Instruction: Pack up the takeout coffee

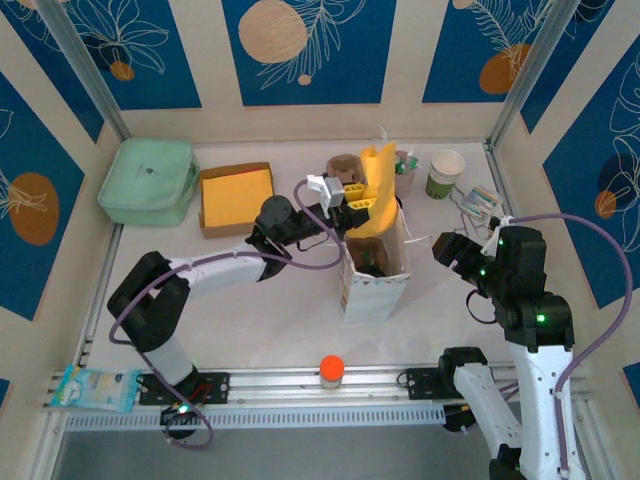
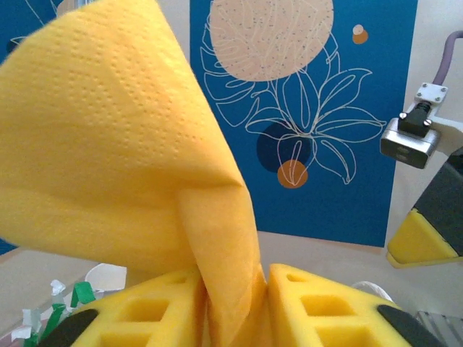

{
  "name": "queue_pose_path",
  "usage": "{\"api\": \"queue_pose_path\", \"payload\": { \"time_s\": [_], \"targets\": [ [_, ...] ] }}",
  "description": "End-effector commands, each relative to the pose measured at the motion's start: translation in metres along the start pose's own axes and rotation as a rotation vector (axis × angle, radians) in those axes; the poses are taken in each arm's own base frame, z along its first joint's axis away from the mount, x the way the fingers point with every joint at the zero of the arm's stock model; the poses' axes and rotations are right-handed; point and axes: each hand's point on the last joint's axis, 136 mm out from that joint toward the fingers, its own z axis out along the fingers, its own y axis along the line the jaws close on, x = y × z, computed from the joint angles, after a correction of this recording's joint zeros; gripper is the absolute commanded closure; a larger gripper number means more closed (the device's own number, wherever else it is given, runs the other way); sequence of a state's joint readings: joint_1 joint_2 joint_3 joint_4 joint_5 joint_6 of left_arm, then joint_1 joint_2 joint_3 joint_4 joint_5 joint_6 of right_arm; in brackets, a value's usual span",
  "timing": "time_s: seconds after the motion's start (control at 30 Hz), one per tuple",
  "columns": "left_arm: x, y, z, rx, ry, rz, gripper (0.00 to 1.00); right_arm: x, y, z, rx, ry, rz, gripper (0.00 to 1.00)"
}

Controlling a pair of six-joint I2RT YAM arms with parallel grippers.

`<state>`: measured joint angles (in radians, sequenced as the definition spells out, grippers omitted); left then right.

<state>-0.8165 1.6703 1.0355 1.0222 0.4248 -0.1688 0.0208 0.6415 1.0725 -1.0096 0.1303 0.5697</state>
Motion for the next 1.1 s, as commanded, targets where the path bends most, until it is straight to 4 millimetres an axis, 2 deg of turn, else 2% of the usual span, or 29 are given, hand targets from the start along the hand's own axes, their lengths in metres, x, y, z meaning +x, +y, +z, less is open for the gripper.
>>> {"api": "queue_pose_path", "payload": {
  "time_s": [0.0, 0.33, 0.57, 0.67, 0.83, 1.07],
  "targets": [
    [-0.005, -0.007, -0.004, -0.006, -0.003, 0.04, 0.69, -0.001, 0.006, -0.003, -0.025, -0.005, 0.001, 0.17],
    [-0.002, -0.014, -0.008, -0.008, 0.017, 0.066, 0.6, 0.001, 0.005, -0.001, -0.024, 0.001, 0.006, 0.17],
    [-0.013, -0.016, -0.012, -0.022, 0.003, 0.083, 0.53, 0.002, 0.006, -0.001, -0.031, 0.007, 0.004, 0.17],
    [-0.02, -0.016, -0.014, -0.035, 0.01, 0.089, 0.45, 0.003, 0.007, 0.0, -0.037, 0.015, 0.003, 0.16],
    [-0.024, -0.004, -0.017, -0.118, 0.107, 0.081, 0.26, 0.004, 0.008, 0.001, -0.04, 0.026, -0.007, 0.11],
    [-0.041, 0.01, -0.035, -0.243, 0.137, 0.121, 0.17, 0.003, 0.013, 0.003, -0.059, 0.036, -0.027, 0.0]
  ]
}}
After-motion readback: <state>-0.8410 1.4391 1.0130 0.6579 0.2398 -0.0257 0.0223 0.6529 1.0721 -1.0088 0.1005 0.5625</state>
